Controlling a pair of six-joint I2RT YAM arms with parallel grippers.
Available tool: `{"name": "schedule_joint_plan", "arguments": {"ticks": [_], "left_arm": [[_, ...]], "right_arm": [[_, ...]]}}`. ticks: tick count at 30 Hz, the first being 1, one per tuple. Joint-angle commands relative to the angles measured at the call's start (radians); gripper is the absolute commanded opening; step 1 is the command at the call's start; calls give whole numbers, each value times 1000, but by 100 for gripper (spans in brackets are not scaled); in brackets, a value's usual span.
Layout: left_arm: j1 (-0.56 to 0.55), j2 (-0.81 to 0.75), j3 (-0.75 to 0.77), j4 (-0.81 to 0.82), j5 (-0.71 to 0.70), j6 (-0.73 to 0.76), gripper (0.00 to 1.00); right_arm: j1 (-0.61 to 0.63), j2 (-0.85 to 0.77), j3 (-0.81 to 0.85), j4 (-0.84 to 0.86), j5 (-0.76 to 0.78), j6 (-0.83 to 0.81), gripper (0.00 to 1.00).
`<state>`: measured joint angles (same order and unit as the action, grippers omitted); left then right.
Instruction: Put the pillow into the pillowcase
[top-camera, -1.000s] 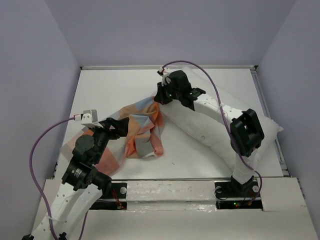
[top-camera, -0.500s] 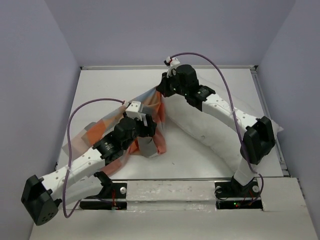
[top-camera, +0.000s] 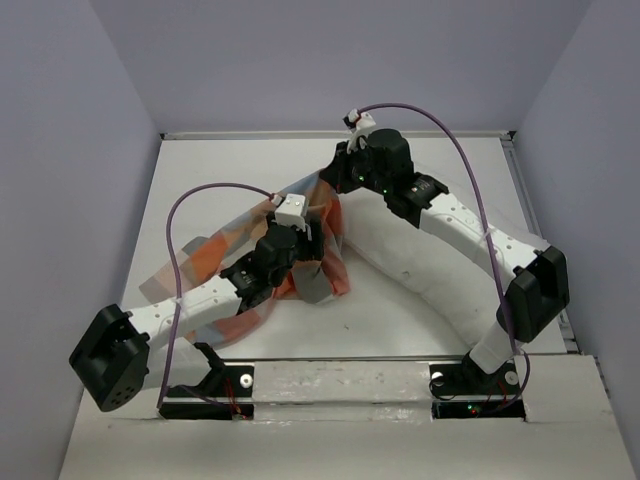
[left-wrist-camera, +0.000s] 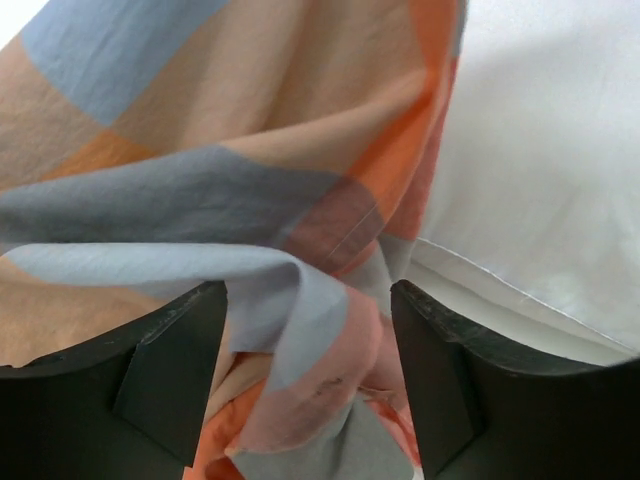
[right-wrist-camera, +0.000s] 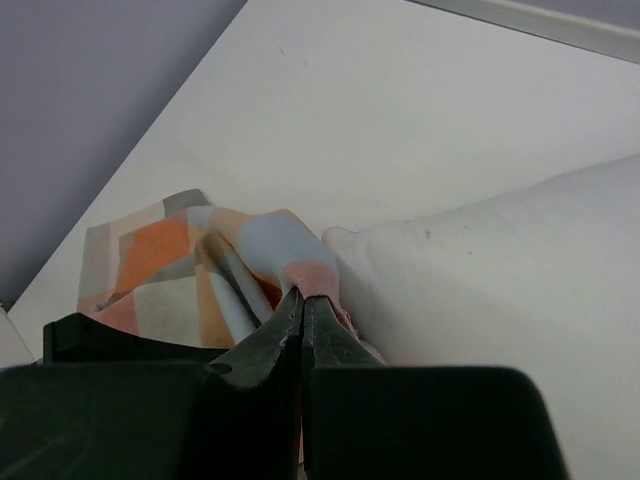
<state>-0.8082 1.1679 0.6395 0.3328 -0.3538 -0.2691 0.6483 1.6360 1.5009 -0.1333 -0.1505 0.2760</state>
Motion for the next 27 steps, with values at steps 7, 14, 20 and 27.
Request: {"name": "schedule_joint_plan", "arguments": {"ticks": [7,14,20,27], "left_arm": [[-60,38,57,195,-115,102,72],[-48,206,170,198,-195,142,72],[-25,219,178,204,-212,154,14],[-25,-83,51,-13,-189,108,0]], "right_arm": [[-4,-33,-34,49,-26,57,0],[-4,-67,-73,69,-50,69,0],[-4,-94,-94,69,-21,54,0],[-13,-87,-51,51,101,-24,0]]}}
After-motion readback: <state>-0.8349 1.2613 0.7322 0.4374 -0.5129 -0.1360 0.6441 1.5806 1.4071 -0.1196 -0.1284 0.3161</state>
